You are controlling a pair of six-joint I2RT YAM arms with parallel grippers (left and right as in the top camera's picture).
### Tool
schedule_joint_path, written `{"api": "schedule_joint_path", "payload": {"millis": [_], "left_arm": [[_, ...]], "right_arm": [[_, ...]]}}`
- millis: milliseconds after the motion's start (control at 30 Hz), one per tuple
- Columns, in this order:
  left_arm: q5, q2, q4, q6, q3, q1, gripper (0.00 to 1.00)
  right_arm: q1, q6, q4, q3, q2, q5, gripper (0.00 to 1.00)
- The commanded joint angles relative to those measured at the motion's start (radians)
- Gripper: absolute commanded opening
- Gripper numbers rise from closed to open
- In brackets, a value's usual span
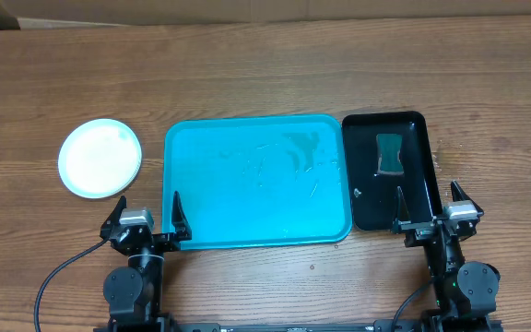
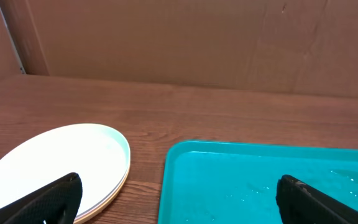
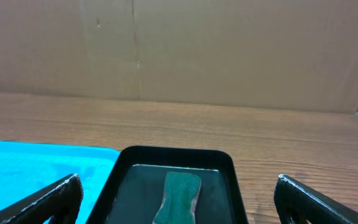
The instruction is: Clean dirty plates on tray and stack at the side
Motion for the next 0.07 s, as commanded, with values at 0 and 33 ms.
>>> {"api": "schedule_joint_path", "payload": {"millis": [0,33], "left_arm": [[0.006,-0.011,0.000,0.023,-0.004,-0.005,1.00],[0.006,-0.011,0.000,0.023,-0.004,-0.005,1.00]], "right_arm": [[-0.006,-0.005,0.006,-0.011,-0.011,-0.002,1.00],[-0.006,-0.005,0.006,-0.011,-0.011,-0.002,1.00]]}}
